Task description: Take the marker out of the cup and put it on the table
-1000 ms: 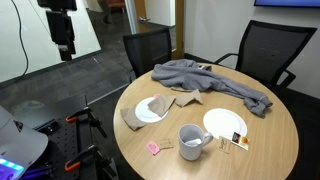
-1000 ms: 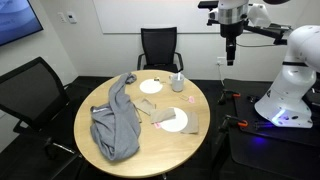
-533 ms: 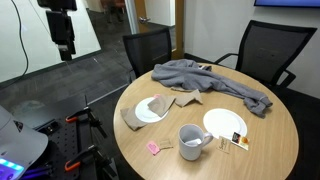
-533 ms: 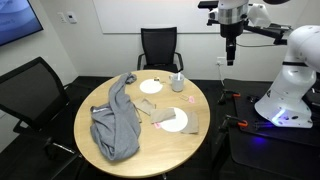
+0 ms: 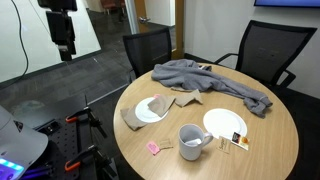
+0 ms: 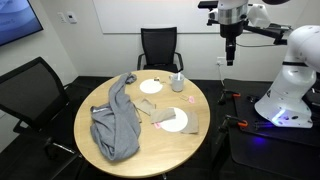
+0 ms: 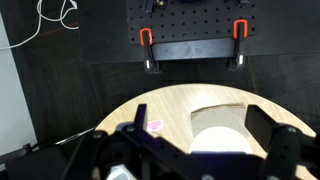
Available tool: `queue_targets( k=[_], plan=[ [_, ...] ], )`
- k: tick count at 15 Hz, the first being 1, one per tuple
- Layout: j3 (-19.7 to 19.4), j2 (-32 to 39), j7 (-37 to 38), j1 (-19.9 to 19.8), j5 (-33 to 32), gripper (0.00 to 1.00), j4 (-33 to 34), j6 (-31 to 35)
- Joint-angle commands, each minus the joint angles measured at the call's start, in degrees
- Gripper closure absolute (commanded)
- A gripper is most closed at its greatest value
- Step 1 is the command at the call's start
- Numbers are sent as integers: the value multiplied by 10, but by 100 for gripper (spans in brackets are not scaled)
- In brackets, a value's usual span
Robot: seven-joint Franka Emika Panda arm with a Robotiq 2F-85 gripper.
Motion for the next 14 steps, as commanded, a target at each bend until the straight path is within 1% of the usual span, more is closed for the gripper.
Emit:
queue_targets(
  k=[1, 9, 13, 14],
  plan=[
    [1, 21, 29, -14, 5, 0, 17, 18],
    [-7, 90, 137, -58, 23, 0, 69, 82],
    [-13, 131, 198, -78, 50, 0, 95, 119],
    [-16, 141, 215, -84, 57, 0, 96, 138]
  ],
)
